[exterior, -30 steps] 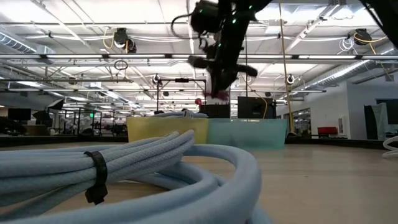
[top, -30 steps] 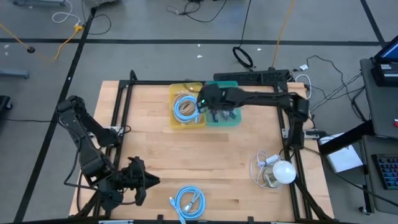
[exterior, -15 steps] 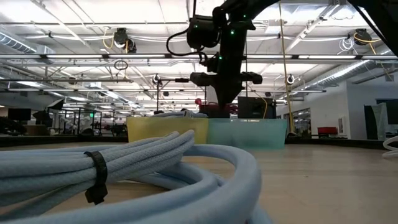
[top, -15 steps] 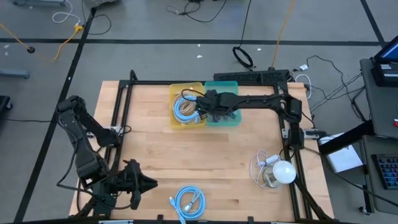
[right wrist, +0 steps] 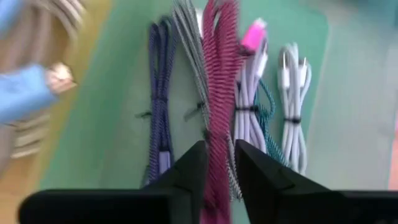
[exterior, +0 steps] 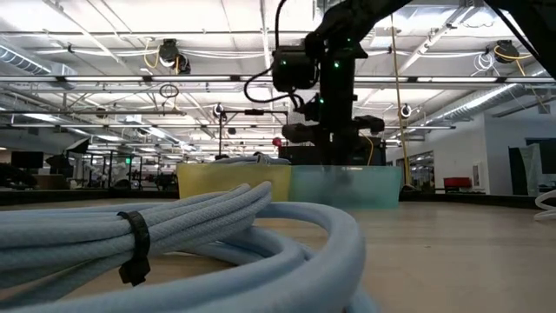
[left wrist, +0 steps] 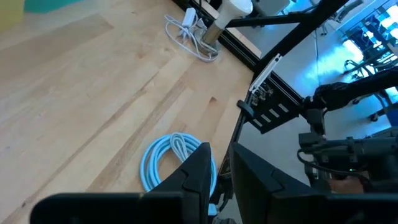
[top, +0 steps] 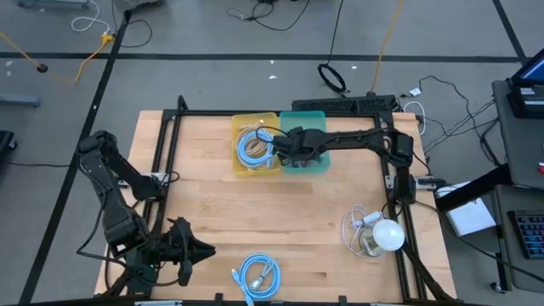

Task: Pick and place USB-C Cables
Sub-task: Put the small black and pink charger cable into the green bin, then adjust the cables

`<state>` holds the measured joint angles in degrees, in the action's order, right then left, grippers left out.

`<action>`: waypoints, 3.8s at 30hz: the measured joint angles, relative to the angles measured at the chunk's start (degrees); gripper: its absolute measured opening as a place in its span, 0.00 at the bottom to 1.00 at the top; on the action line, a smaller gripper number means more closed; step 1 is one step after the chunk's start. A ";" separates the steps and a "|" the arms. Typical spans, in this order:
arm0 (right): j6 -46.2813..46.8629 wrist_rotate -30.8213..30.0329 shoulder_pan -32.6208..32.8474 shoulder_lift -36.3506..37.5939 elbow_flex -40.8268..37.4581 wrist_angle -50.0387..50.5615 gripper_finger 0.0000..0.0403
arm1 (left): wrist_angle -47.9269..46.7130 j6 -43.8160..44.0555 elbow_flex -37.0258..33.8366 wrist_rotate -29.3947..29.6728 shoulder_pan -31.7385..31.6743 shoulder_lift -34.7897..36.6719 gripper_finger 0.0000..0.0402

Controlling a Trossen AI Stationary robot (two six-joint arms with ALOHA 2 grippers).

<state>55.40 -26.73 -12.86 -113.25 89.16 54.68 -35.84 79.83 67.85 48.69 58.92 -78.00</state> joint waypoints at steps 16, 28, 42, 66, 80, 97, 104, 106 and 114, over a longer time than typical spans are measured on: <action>-15.16 3.70 0.24 12.80 -0.90 -24.89 0.40 | -0.39 -2.74 0.00 -1.47 -2.12 0.00 0.16; -25.89 18.17 16.12 37.15 -0.80 -31.88 0.47 | -0.43 -17.57 0.06 -31.58 -15.18 -3.83 0.16; -6.89 -12.41 44.90 37.43 -0.85 -11.17 0.63 | 0.08 -32.32 0.02 -49.06 -26.43 -20.03 0.54; -6.32 11.56 44.23 11.46 -0.87 -14.89 0.60 | 4.45 -33.14 0.07 -45.85 -29.33 -20.28 0.54; -28.21 31.03 38.83 -0.30 -0.83 -30.47 0.60 | -8.65 -23.39 0.09 -43.31 -23.64 -20.28 0.54; -46.12 30.06 37.94 -2.27 -0.82 -38.05 0.50 | -20.55 8.69 0.07 -33.72 -11.48 -20.24 0.54; -43.48 33.61 36.68 -3.80 -0.81 -39.64 0.40 | -12.69 11.12 0.07 -32.00 -9.96 -20.24 0.54; -42.31 32.76 36.47 -3.82 -0.74 -39.86 0.39 | -7.53 7.33 0.07 -32.31 -11.38 -20.24 0.54; -35.81 32.77 37.46 -1.98 -0.83 -35.09 0.41 | -0.21 -5.22 0.02 -38.75 -20.83 -20.55 0.54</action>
<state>19.59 6.04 24.60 -115.23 88.33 19.59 -36.06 74.61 67.88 9.94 38.08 -98.55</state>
